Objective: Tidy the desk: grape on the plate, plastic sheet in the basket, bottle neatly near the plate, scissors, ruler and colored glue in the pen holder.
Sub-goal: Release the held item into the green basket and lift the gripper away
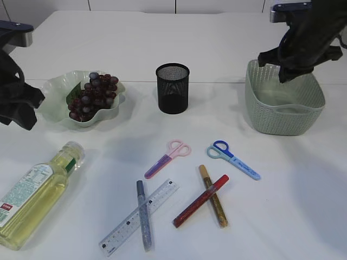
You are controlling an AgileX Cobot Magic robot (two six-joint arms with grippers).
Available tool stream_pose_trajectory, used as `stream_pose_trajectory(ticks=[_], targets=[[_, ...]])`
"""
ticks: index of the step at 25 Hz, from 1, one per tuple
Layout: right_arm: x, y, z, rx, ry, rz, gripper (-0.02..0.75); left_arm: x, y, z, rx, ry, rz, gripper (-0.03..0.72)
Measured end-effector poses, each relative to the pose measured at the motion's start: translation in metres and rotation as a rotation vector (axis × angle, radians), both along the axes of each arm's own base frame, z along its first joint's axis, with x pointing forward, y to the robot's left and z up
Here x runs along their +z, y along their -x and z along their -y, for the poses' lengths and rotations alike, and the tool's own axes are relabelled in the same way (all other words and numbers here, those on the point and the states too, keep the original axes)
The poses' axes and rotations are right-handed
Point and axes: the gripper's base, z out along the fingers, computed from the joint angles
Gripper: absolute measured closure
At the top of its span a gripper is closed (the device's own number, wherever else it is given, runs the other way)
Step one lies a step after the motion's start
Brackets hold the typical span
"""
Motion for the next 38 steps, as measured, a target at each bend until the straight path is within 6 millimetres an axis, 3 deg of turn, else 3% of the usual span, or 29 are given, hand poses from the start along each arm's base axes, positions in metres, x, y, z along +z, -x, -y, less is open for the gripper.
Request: stream_pose_trajectory(ticks=[3, 8, 10, 14, 20, 23, 26, 31, 38], targets=[[-0.008, -0.004, 0.003, -0.03, 0.029, -0.028, 0.564, -0.001, 0.001, -0.001, -0.002, -0.017, -0.017, 0.378], [-0.01, -0.002, 0.004, -0.057, 0.035, -0.07, 0.218, -0.001, 0.002, -0.002, -0.003, -0.027, -0.027, 0.378], [-0.008, 0.0, 0.005, -0.068, 0.043, -0.112, 0.16, -0.001, 0.003, -0.003, -0.001, -0.029, -0.033, 0.378], [0.003, 0.01, 0.004, -0.076, 0.01, -0.18, 0.183, -0.002, 0.005, -0.004, -0.002, -0.036, -0.056, 0.378], [0.055, 0.037, -0.003, -0.028, -0.079, -0.137, 0.217, -0.003, 0.009, -0.005, -0.058, -0.065, -0.104, 0.378], [0.067, 0.055, -0.01, 0.003, -0.07, -0.179, 0.218, -0.003, 0.011, -0.003, -0.095, -0.057, -0.126, 0.377], [0.069, 0.07, -0.026, 0.057, -0.055, -0.226, 0.218, -0.003, 0.013, -0.002, -0.105, -0.045, -0.142, 0.346], [0.059, 0.102, -0.052, 0.149, -0.026, -0.29, 0.218, -0.004, 0.015, -0.003, -0.124, -0.063, -0.168, 0.208], [0.055, 0.162, -0.039, 0.163, 0.004, -0.334, 0.218, -0.024, 0.01, -0.002, -0.132, -0.075, -0.241, 0.157]])
